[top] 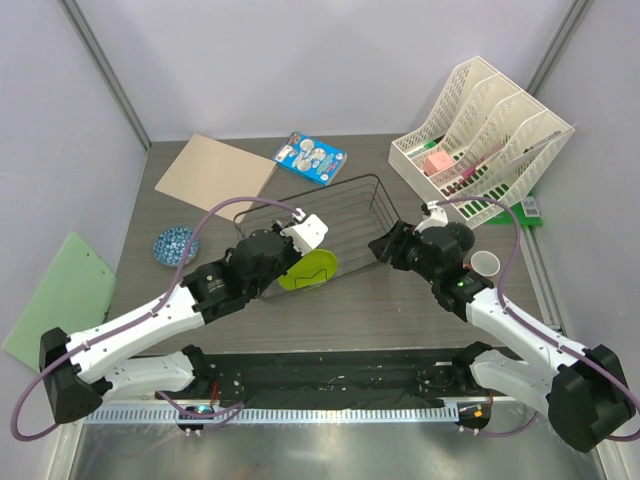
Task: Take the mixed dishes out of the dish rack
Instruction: Pick up the plate from the dish rack, then place the plate at the center of the board.
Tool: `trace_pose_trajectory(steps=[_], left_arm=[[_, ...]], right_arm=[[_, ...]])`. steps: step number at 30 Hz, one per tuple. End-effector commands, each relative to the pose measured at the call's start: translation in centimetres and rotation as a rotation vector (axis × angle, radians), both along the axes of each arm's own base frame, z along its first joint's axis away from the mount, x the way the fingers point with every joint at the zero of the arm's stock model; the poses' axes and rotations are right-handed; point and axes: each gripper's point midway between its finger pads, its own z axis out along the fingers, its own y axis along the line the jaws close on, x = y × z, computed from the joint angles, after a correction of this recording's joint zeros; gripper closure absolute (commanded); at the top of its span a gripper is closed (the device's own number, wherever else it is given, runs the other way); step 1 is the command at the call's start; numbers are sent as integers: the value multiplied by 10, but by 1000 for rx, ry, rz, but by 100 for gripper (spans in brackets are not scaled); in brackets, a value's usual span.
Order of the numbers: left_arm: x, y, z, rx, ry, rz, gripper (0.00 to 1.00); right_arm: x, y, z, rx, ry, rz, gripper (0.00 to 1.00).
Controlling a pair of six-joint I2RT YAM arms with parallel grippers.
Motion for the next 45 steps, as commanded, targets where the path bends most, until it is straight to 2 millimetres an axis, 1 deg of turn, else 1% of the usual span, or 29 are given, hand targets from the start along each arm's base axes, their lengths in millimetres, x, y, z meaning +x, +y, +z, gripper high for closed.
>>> trace_pose_trajectory(steps=[1, 6, 7, 8, 9, 10, 11, 12, 13, 14, 15, 16, 17, 18, 19, 20, 21, 22, 24, 25, 26, 27, 28, 29, 30, 33, 37, 41, 45], left_arm=[[4, -4, 83, -250, -139, 15, 100], [1, -7, 100, -331, -121, 15, 100], [1, -7, 108, -353, -121, 18, 100], [1, -9, 105, -367, -90, 26, 100], [5, -6, 117, -409, -85, 47, 100], [7, -5, 119, -431, -61, 59, 100], [7, -11, 114, -465, 6, 42, 100], [7, -13, 124, -511, 25, 33, 100], [13, -9, 128, -540, 35, 46, 100], [14, -10, 130, -571, 55, 40, 100], [12, -17, 135, -629, 95, 11, 100], [20, -12, 136, -666, 118, 24, 100], [22, -14, 136, -702, 154, 17, 100], [17, -26, 135, -781, 261, -40, 100], [20, -29, 137, -824, 293, -56, 100], [27, -25, 136, -858, 318, -51, 100], [26, -29, 132, -885, 361, -71, 100], [23, -37, 140, -947, 390, -119, 100], [26, -38, 135, -996, 431, -129, 100], [24, -41, 135, -1037, 478, -145, 100], [26, -42, 144, -1081, 465, -173, 100], [30, -39, 138, -1110, 482, -163, 100], [31, -39, 139, -1146, 503, -172, 100], [29, -40, 151, -1212, 512, -211, 100], [32, -37, 145, -1238, 533, -202, 100], [34, -37, 146, -1289, 559, -223, 100], [36, -39, 142, -1298, 575, -227, 100], [37, -37, 141, -1299, 568, -219, 100], [39, -36, 137, -1291, 566, -211, 100]], right_arm=[[4, -1, 6, 6, -24, -12, 38], [4, 1, 8, 14, -25, -5, 38], [5, 1, 8, 14, -27, -4, 38], [5, 2, 9, 17, -27, -4, 38], [4, 2, 10, 20, -27, -2, 38], [5, 4, 12, 26, -31, 0, 38], [6, 4, 13, 30, -32, 0, 38], [5, 5, 15, 32, -36, 2, 38], [7, 5, 19, 36, -41, 2, 38], [8, 6, 22, 39, -46, 4, 38], [8, 7, 24, 42, -50, 5, 38], [10, 8, 30, 50, -59, 8, 38], [11, 8, 33, 53, -65, 6, 37], [12, 9, 35, 56, -67, 6, 37], [14, 10, 42, 62, -79, 6, 37], [11, 16, 45, 78, -77, 40, 37], [11, 16, 49, 85, -82, 42, 37], [13, 18, 56, 98, -96, 45, 36], [12, 22, 66, 132, -113, 66, 36], [13, 24, 75, 154, -137, 76, 35], [12, 26, 79, 169, -149, 83, 35], [10, 30, 84, 194, -155, 107, 34], [10, 32, 93, 221, -185, 117, 34], [9, 34, 97, 242, -195, 132, 34], [6, 37, 100, 268, -193, 153, 33], [7, 39, 111, 317, -221, 173, 31], [2, 43, 123, 403, -245, 214, 30], [2, 36, 130, 449, -270, 200, 30], [5, 22, 135, 453, -296, 148, 30]])
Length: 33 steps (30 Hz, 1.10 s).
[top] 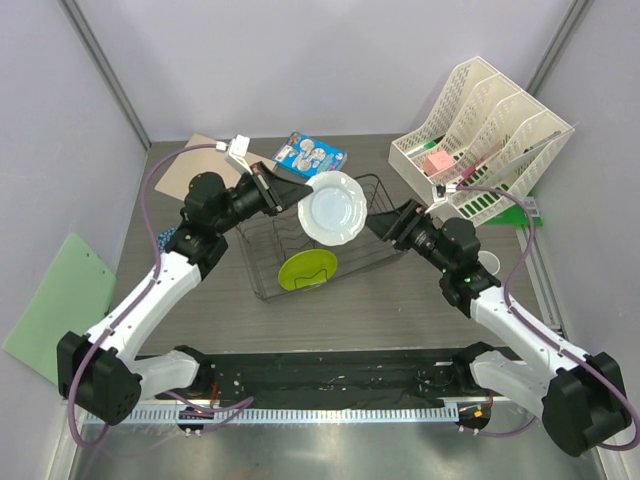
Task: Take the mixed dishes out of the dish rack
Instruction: Place the plate at the center of the board.
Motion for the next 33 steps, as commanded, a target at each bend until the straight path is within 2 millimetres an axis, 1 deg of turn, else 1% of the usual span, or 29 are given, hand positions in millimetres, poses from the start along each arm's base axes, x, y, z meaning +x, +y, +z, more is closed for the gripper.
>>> trace_pose_trajectory(steps=[1, 2, 3, 4, 6, 7, 8, 9, 12, 13, 15, 16, 17, 18, 19, 20, 21, 22, 23, 24, 25, 32, 33], left_arm=[[-7, 0, 35, -76, -110, -30, 100], [-7, 0, 36, -77, -112, -30, 100], [-7, 0, 37, -78, -114, -29, 100], [-7, 0, 36, -77, -113, -30, 100], [-7, 0, 38, -83, -123, -33, 100], [-8, 0, 38, -86, -124, -32, 100], [-9, -1, 41, -95, -131, -37, 100], [-8, -1, 40, -98, -125, -38, 100], [-9, -2, 42, -120, -121, -47, 100], [-8, -2, 42, -125, -117, -46, 100], [-10, -2, 42, -140, -110, -49, 100], [-11, -2, 43, -148, -116, -50, 100], [-11, -2, 43, -149, -116, -52, 100], [-12, -1, 43, -150, -115, -52, 100], [-12, -1, 42, -150, -114, -49, 100], [-13, -1, 43, -148, -115, -51, 100], [-12, -1, 42, -148, -111, -50, 100], [-13, -1, 40, -146, -110, -51, 100], [-13, -1, 40, -145, -108, -51, 100], [-13, -1, 38, -144, -107, -51, 100], [-12, -1, 37, -143, -105, -48, 100], [-9, -3, 31, -141, -91, -54, 100], [-8, -3, 32, -145, -92, -53, 100]], right_arm=[[-4, -9, 38, 80, -110, -22, 30], [-2, -16, 42, 68, -125, -67, 30], [-1, -19, 40, 56, -118, -89, 30], [0, -24, 34, 31, -90, -113, 30], [4, -35, 31, -10, -89, -178, 31], [4, -38, 26, -29, -70, -190, 31], [4, -38, 27, -30, -74, -190, 31], [2, -38, 28, -21, -76, -186, 31], [-6, -27, 38, 41, -119, -117, 30], [-13, -20, 47, 96, -154, -58, 30], [-22, -18, 59, 199, -196, 5, 29], [-25, -19, 67, 268, -254, 32, 28], [-32, -15, 69, 348, -204, 99, 28], [-27, -19, 69, 379, -197, 103, 28], [-28, -20, 72, 429, -222, 131, 28], [-30, -20, 72, 485, -187, 161, 28], [-30, -22, 73, 510, -191, 170, 28], [-35, -23, 83, 528, -241, 198, 28], [-32, -19, 78, 533, -220, 216, 28], [-34, -18, 80, 548, -215, 240, 29], [-38, -18, 88, 559, -253, 258, 29], [-39, -10, 101, 504, -291, 296, 29], [-41, -8, 107, 496, -309, 306, 29]])
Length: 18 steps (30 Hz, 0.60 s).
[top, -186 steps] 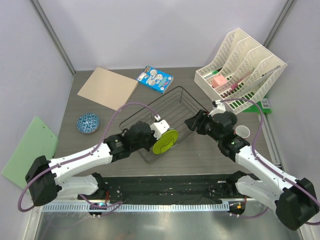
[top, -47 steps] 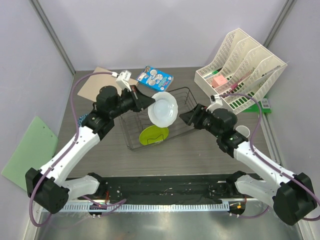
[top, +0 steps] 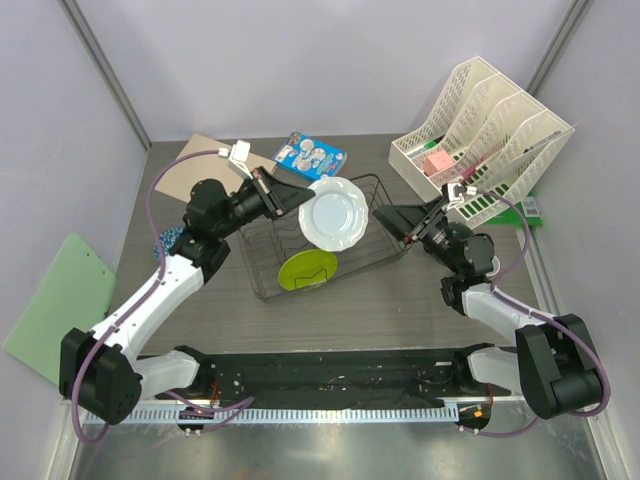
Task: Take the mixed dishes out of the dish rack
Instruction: Place the plate at the center of the board.
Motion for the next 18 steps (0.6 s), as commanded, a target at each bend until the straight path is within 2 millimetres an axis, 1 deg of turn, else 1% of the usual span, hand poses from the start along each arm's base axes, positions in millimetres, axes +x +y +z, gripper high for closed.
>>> trace_pose_trajectory(steps=[1, 2, 3, 4, 5, 6, 8, 9, 11, 12, 13, 14, 15, 16, 17, 18], left_arm=[[-4, 0, 39, -85, -115, -23, 100], [-2, -2, 37, -88, -106, -25, 100], [-2, -2, 38, -94, -108, -29, 100], [-2, -2, 37, -97, -107, -28, 99], [-2, -2, 37, -99, -105, -30, 100], [-2, -3, 37, -99, -102, -30, 99], [-2, -2, 39, -102, -105, -29, 99], [-2, -2, 40, -103, -109, -26, 100], [-3, -1, 41, -101, -111, -24, 99], [-3, -1, 41, -101, -111, -22, 99], [-3, -1, 41, -100, -114, -21, 100], [-3, -1, 41, -99, -112, -22, 99], [-3, 0, 41, -97, -115, -20, 100], [-3, 0, 41, -93, -116, -21, 100], [-3, 0, 39, -88, -112, -19, 99], [-3, 0, 37, -83, -109, -18, 99]], right_arm=[[-25, 7, 55, 3, -238, 63, 29], [-27, 13, 55, -13, -244, 80, 29], [-27, 15, 58, -25, -259, 86, 29], [-23, 20, 50, -65, -238, 88, 29], [-20, 21, 46, -89, -226, 82, 29], [-15, 24, 36, -122, -176, 81, 29], [-11, 25, 29, -176, -188, 52, 29], [-7, 25, 20, -204, -154, 44, 29], [-3, 23, 15, -235, -152, 9, 30], [-1, 22, 8, -247, -130, -5, 30], [-1, 20, 7, -254, -127, -21, 30], [-1, 15, 11, -266, -149, -60, 30], [-1, 12, 7, -277, -136, -77, 30], [-1, 10, 8, -283, -141, -95, 30], [-5, 6, 15, -283, -164, -117, 30], [-4, 3, 15, -296, -162, -140, 30]])
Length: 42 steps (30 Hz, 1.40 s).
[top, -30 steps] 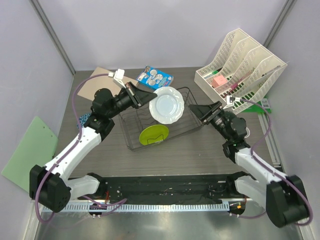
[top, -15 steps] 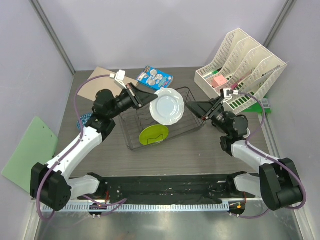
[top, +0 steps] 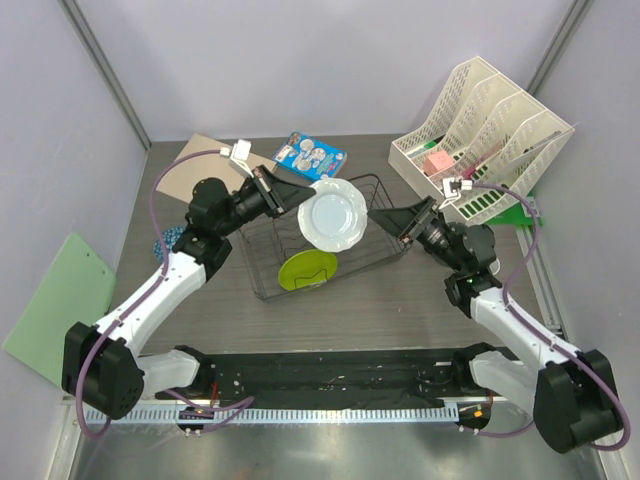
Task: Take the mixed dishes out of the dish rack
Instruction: Place the plate at the center of the board.
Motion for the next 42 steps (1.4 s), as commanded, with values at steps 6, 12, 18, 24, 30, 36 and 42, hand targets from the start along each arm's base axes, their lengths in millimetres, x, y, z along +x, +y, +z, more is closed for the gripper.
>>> trace_pose_trajectory(steps=[6, 12, 18, 24, 30, 36, 42], left_arm=[[-10, 2, 40, -75, -126, -16, 99], [-12, 2, 45, -92, -127, -26, 99], [-11, 1, 41, -96, -115, -32, 99], [-9, -1, 35, -99, -106, -34, 100], [-10, -2, 35, -103, -103, -44, 100], [-12, 0, 37, -96, -115, -38, 100], [-6, 12, 46, -9, -167, 51, 99]], right_arm=[[7, -17, -6, -106, -28, -145, 29], [8, -8, -12, -70, -7, -87, 29], [9, 2, -2, -44, -29, -44, 29], [10, 16, 7, -43, -48, -2, 30], [7, 44, 7, -22, -42, 127, 43], [3, 51, 0, -12, -11, 168, 94], [4, 45, 2, -50, -13, 111, 99]])
